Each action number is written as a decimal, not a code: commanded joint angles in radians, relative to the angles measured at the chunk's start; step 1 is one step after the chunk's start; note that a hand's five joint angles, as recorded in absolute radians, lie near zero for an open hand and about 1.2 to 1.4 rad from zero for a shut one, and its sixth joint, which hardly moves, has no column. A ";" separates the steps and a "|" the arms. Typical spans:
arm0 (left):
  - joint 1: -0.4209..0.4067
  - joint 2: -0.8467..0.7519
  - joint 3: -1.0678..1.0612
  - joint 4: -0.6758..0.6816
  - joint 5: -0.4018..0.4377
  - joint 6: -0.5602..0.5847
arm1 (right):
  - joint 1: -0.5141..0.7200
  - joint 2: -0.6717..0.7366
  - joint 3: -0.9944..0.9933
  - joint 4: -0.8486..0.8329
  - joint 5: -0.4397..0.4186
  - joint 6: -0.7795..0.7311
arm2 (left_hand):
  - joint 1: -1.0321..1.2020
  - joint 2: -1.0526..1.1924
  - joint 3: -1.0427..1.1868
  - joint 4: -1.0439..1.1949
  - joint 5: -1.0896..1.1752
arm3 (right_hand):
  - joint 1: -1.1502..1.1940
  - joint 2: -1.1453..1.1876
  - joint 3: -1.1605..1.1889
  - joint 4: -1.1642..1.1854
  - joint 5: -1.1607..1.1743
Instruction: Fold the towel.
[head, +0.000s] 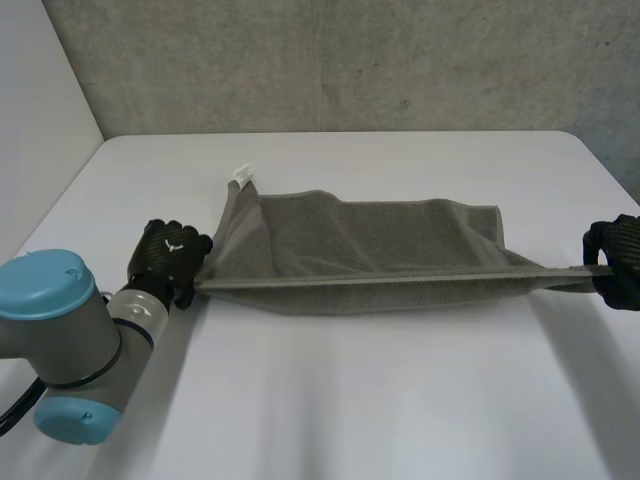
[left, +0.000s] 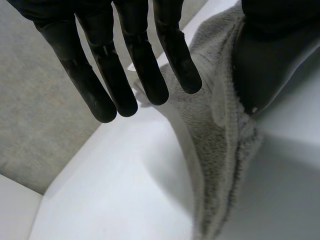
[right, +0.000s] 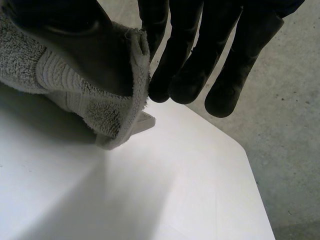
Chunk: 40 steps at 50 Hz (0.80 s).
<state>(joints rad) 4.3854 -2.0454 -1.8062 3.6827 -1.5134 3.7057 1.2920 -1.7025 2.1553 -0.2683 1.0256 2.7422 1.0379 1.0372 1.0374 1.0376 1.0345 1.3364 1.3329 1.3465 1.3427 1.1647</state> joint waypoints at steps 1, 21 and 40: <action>-0.004 0.021 -0.030 -0.089 0.010 -0.001 | 0.010 0.029 -0.018 0.020 0.002 -0.001 | 0.052 0.053 0.053 0.053 -0.119 | 0.060 0.063 0.050 0.054 0.057; 0.046 0.244 -0.013 -0.105 0.024 0.152 | 0.070 0.048 -0.210 0.256 -0.010 -0.015 | 0.358 0.359 0.359 0.359 0.187 | 0.060 0.063 0.050 0.054 0.057; 0.052 0.521 0.013 -0.294 0.147 0.158 | 0.095 0.081 -0.698 0.689 -0.070 -0.082 | 0.358 0.359 0.359 0.359 0.187 | 0.060 0.063 0.050 0.054 0.057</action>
<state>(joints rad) 4.4368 -1.4663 -1.7923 3.4542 -1.3850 3.8543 1.3697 -1.7509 1.5096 0.3635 0.9436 2.7166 1.4634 1.5214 1.5454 1.5241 1.4984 1.3394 1.3415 1.3479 1.3427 1.1646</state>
